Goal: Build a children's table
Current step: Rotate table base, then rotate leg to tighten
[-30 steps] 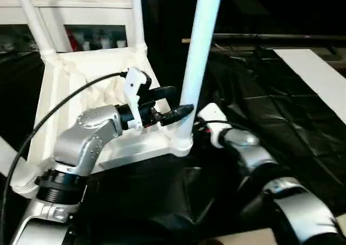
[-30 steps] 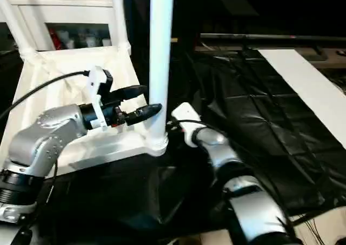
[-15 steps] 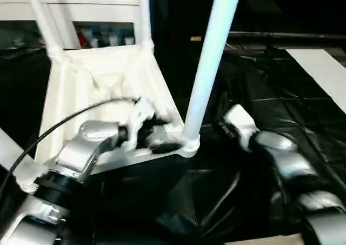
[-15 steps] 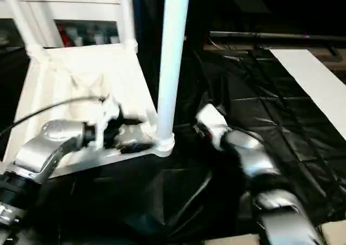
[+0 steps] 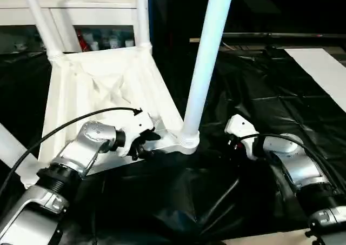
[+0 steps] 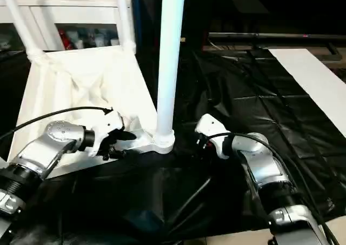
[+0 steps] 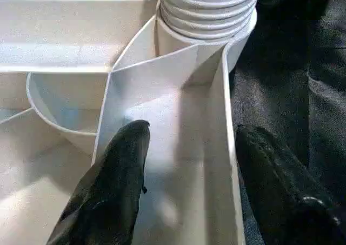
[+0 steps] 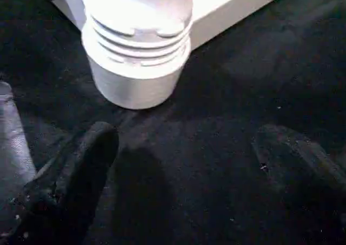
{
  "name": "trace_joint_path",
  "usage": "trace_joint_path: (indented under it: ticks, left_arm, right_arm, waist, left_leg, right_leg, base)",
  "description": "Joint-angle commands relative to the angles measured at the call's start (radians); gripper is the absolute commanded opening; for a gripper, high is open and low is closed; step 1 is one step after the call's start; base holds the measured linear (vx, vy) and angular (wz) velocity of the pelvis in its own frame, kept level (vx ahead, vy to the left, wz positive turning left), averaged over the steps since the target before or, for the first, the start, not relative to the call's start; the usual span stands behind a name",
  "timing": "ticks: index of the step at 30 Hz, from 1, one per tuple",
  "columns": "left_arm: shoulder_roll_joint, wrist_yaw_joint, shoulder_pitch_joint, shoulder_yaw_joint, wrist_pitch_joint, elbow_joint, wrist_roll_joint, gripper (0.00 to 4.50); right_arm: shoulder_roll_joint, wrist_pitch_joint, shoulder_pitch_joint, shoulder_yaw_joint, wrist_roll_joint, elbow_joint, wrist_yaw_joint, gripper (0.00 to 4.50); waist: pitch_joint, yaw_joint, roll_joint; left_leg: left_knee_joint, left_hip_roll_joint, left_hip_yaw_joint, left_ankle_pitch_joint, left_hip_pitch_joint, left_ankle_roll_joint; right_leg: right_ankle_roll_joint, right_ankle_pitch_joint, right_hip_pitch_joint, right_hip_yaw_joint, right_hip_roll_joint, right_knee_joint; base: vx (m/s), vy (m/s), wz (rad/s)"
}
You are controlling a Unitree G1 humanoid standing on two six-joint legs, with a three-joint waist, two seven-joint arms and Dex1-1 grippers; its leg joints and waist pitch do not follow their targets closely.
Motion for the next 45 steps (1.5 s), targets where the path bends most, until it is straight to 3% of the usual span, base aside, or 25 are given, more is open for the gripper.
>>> trace_joint_path:
  ticks: [1,10,21,27,29,32,42,45]
  left_arm:
    - [0.017,-0.021,-0.015,0.001,0.032,0.010,0.009,2.60]
    - [0.014,-0.062,-0.003,0.022,0.126,-0.014,-0.013,2.02]
    - [-0.001,-0.064,0.020,0.028,0.139,-0.024,0.000,1.08]
    - [-0.003,-0.061,0.031,0.034,0.127,-0.035,-0.005,0.58]
    - [-0.009,-0.087,0.047,0.039,0.068,-0.039,-0.016,0.38]
    - [-0.012,-0.099,0.059,0.037,0.052,-0.040,-0.015,0.05]
    - [-0.017,-0.123,0.086,0.040,0.013,-0.041,-0.010,0.05]
    - [-0.016,-0.124,0.088,0.042,0.009,-0.040,-0.007,0.00]
  right_arm:
    - [-0.011,0.029,0.004,0.000,0.019,-0.036,0.014,4.50]
    - [-0.011,0.081,-0.004,-0.008,0.038,-0.074,0.023,4.50]
    - [0.013,0.116,-0.011,-0.007,0.065,-0.095,0.019,4.50]
    - [0.030,0.122,-0.011,-0.015,0.099,-0.110,0.032,4.50]
    - [0.053,0.124,-0.024,-0.029,0.135,-0.105,0.043,4.50]
    - [0.073,0.118,-0.041,-0.028,0.129,-0.073,0.030,4.50]
    - [0.133,0.064,-0.095,-0.006,0.111,0.046,-0.015,4.50]
    - [0.144,0.062,-0.107,-0.008,0.112,0.064,-0.012,4.20]
  waist:
    - [-0.074,0.005,0.011]
    - [-0.075,0.007,0.011]
    - [-0.069,0.005,0.011]
    - [-0.069,0.005,0.008]
    - [-0.070,0.005,0.007]
    - [-0.071,0.005,0.010]
    - [-0.072,0.007,0.008]
    - [-0.069,0.007,0.006]
  left_leg:
    - [-0.068,0.016,-0.015,-0.297,0.014,0.000]
    - [-0.068,0.016,-0.014,-0.272,0.013,0.002]
    - [-0.071,0.016,-0.017,-0.325,0.017,-0.010]
    - [-0.072,0.017,-0.018,-0.327,0.018,-0.009]
    - [-0.073,0.018,-0.019,-0.313,0.014,-0.005]
    - [-0.073,0.019,-0.018,-0.311,0.016,-0.007]
    - [-0.074,0.019,-0.017,-0.294,0.014,-0.010]
    - [-0.075,0.019,-0.017,-0.306,0.016,-0.010]
  right_leg:
    - [-0.210,-0.296,0.048,0.035,-0.047,-0.089]
    - [-0.228,-0.247,0.052,0.035,-0.048,-0.083]
    - [-0.191,-0.373,0.044,0.034,-0.049,-0.098]
    - [-0.190,-0.370,0.043,0.035,-0.050,-0.097]
    - [-0.191,-0.355,0.046,0.035,-0.052,-0.095]
    - [-0.203,-0.332,0.043,0.036,-0.051,-0.092]
    - [-0.198,-0.338,0.044,0.037,-0.055,-0.090]
    - [-0.189,-0.373,0.042,0.037,-0.055,-0.094]
  base:
    - [0.000,0.000,0.00]
    - [0.000,0.000,0.00]
    - [0.000,0.000,0.00]
    - [0.000,0.000,0.00]
    - [0.000,0.000,0.00]
    - [0.000,0.000,0.00]
    - [0.000,0.000,0.00]
    - [0.000,0.000,0.00]
